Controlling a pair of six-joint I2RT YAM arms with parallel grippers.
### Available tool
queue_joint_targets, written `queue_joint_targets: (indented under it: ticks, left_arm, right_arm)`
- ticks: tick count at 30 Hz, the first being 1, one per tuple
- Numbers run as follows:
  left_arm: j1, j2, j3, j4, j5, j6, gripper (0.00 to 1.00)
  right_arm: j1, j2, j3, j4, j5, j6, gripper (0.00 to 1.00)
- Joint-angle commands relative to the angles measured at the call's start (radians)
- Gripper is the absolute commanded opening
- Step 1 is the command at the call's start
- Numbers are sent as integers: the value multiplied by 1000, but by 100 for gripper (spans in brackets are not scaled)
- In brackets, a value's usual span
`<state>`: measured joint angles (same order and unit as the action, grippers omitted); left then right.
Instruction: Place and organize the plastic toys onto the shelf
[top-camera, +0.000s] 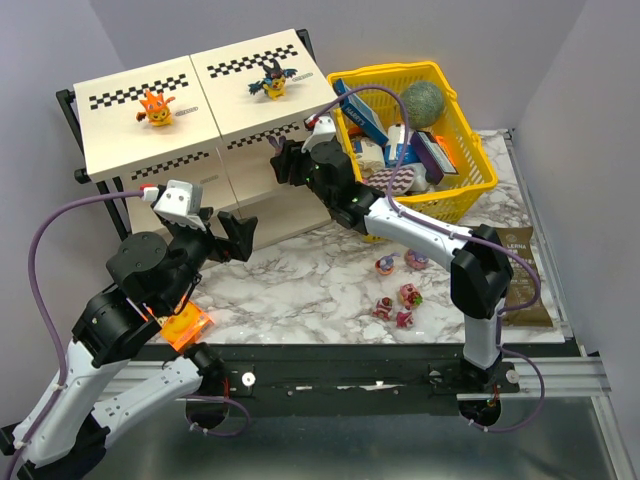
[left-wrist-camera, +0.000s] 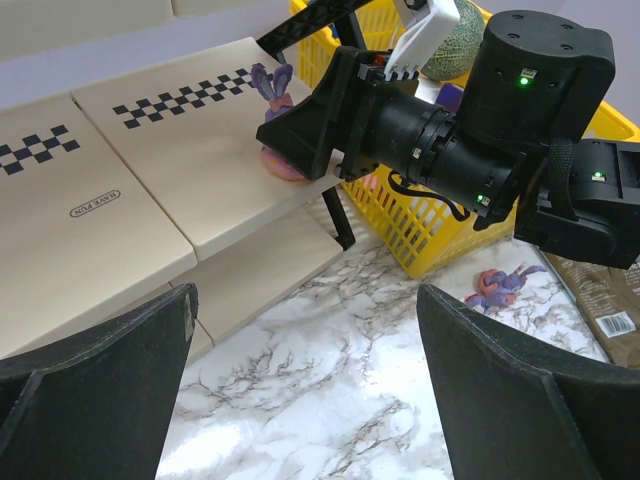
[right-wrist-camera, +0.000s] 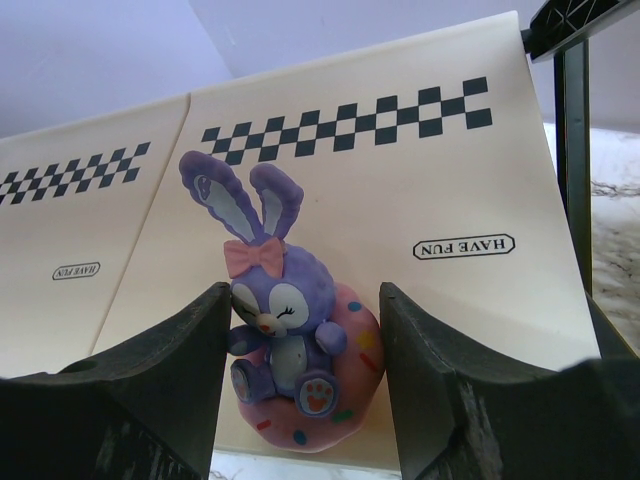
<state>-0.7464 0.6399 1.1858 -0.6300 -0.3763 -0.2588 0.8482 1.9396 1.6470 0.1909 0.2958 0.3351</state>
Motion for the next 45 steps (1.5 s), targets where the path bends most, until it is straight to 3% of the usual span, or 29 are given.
queue_joint_targets:
  ticks: [1,9,12,35,41,45]
  left_arm:
    - [-1,3,6,-2,-13,3,99]
    - [-1,7,9,0,-16,6,99]
    - [1,6,6,0,-16,6,99]
    - [-1,-32,-14,15,-9,-2,99]
    - [1,-39,-18,18,17,3,99]
    - [1,-40,-32,29,59,7,99]
  right_arm:
    - [5,22,-12,24,34,-10,54]
    - [5,-13,-10,19,3,5,82]
    - [5,-22,-7,10,-1,12,87]
    - [5,-226,-125,-28,-63,38,91]
    - [5,-303,-156,-128,-67,48,91]
    - [0,-385,-156,-321,-35,47,91]
